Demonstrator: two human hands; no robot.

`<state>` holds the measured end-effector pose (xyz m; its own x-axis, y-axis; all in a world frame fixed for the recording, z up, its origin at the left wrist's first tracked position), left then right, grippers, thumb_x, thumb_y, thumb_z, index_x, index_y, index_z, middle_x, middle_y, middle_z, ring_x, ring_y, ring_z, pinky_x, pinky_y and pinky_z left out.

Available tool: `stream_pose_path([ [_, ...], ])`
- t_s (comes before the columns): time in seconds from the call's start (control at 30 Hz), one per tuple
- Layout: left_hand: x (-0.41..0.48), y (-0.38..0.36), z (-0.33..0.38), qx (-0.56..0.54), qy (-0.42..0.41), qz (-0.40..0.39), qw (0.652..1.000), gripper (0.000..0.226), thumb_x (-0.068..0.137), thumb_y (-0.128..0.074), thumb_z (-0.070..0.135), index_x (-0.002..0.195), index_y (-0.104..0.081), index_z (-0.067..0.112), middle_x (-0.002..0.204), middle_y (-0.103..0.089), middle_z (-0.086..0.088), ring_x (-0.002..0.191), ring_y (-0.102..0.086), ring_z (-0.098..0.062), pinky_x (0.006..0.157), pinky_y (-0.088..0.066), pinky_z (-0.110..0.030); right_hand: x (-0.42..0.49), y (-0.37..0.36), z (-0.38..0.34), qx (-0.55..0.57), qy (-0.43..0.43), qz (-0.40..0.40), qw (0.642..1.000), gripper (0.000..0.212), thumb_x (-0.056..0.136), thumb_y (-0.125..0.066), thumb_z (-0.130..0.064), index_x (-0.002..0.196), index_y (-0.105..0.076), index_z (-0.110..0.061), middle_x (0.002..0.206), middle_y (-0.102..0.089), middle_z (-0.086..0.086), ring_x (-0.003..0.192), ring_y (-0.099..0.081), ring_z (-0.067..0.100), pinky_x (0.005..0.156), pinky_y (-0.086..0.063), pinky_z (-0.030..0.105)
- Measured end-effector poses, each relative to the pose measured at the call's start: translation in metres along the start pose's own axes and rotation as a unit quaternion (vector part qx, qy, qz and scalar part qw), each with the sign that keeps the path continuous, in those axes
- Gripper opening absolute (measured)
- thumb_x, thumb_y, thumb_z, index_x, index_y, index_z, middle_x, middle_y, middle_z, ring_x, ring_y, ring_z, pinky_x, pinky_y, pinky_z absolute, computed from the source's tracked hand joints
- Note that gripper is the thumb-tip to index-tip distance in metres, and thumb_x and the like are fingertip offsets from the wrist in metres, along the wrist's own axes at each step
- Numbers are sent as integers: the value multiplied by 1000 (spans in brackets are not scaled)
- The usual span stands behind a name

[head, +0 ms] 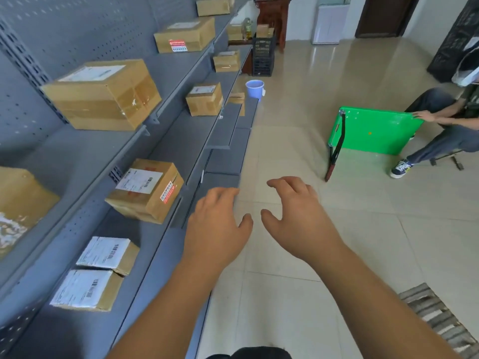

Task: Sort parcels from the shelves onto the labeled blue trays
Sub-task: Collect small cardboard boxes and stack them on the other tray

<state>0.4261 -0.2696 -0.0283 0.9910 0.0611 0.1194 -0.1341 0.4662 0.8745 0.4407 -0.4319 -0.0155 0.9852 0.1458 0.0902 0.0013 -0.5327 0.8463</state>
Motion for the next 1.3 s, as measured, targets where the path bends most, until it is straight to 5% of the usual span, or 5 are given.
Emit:
stream_pose_path([
  [0.73, 34, 32, -241, 11, 286, 32, 958, 52, 91, -64, 40, 140, -50, 29, 140, -50, -1, 123, -50, -29, 95, -49, -46, 139, -216, -157, -9, 221, -227, 948, 54, 97, -58, -30, 148, -43, -20, 147, -43, 3, 132, -39, 25, 103, -45, 39],
  [1.07, -45, 28, -311, 4, 516, 64, 854, 58, 91, -60, 44, 146, -46, 32, 143, -49, 0, 128, -49, -28, 102, -47, -45, 118, -314, -242, -43, 404, -347, 845, 46, 101, -52, -38, 141, -48, -15, 143, -49, 10, 130, -44, 31, 104, -43, 43],
  [1.3, -104, 4, -342, -14, 633, 89, 769, 59, 94, -57, 46, 150, -41, 33, 152, -42, 0, 137, -43, -28, 107, -41, -46, 90, -368, -264, -97, 513, -369, 769, 43, 100, -51, -39, 134, -50, -13, 128, -55, 9, 115, -50, 31, 86, -48, 40],
])
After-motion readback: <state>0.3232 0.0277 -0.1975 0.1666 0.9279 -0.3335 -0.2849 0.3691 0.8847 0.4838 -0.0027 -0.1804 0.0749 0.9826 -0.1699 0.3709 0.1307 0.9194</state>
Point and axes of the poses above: each hand's wrist, its own x-axis towards the middle knuckle, its own y-axis out of the back of the hand, z = x × y, the point moved 9 cm from there along x, towards the middle knuckle
